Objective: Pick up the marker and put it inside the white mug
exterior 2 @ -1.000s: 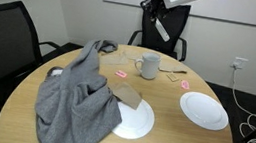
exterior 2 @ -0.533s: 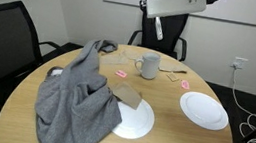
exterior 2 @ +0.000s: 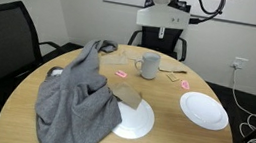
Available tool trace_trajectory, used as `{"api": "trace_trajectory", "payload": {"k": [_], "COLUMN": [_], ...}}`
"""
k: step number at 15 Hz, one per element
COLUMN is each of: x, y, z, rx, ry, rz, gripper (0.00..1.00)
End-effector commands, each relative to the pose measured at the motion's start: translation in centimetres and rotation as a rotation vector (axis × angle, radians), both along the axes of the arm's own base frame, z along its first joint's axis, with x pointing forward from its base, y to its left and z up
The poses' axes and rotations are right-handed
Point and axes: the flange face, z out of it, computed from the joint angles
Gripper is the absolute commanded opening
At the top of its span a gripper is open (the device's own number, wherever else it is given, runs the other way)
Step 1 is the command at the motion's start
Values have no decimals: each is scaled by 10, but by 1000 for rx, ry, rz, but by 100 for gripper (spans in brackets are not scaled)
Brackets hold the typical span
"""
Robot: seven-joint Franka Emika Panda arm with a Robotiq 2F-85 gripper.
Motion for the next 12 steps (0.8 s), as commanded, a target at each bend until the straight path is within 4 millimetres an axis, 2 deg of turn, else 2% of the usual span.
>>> {"api": "trace_trajectory", "payload": {"k": [1,6,12], "x": [8,14,26], "y": [-7,-14,-19], "z": [-15,-42,-72], "rx": [-41,-79,-135], "ry": [-73,-119,-129], "rz": [-123,-203,-148], "gripper": [5,5,5]}}
